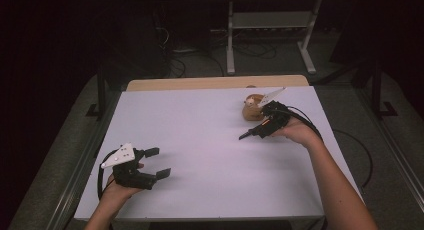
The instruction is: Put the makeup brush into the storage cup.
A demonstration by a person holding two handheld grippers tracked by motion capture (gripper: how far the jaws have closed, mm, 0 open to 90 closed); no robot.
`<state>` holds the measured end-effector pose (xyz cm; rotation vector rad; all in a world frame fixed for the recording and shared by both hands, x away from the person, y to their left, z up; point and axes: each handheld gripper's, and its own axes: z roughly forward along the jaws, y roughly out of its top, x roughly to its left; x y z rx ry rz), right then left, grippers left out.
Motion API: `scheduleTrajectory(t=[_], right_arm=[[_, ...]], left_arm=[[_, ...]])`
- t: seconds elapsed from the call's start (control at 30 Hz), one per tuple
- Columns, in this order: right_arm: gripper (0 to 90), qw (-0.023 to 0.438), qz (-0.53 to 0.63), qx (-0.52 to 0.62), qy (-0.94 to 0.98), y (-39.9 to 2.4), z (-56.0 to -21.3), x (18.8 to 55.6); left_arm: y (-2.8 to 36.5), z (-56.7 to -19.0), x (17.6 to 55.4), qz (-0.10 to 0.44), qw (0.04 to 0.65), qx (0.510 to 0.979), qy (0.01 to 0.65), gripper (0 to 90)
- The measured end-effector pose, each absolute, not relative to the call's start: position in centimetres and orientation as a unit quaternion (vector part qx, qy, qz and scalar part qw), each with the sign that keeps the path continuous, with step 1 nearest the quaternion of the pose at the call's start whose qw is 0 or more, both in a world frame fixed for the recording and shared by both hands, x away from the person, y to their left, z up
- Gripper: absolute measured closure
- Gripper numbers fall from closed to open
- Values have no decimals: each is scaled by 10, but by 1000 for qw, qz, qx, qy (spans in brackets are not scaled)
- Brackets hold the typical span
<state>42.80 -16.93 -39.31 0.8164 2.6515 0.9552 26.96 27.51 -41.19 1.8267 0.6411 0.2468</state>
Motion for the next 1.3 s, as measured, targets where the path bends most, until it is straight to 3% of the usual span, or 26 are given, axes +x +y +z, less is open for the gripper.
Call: scheduleTrajectory(t=[0.7, 1.3], right_arm=[[290, 99, 281, 236, 925, -159, -404, 440], [355, 93, 251, 238, 934, -159, -418, 449]], left_arm=[[274, -412, 269, 102, 562, 775, 271, 122], [274, -413, 269, 98, 561, 775, 274, 122]])
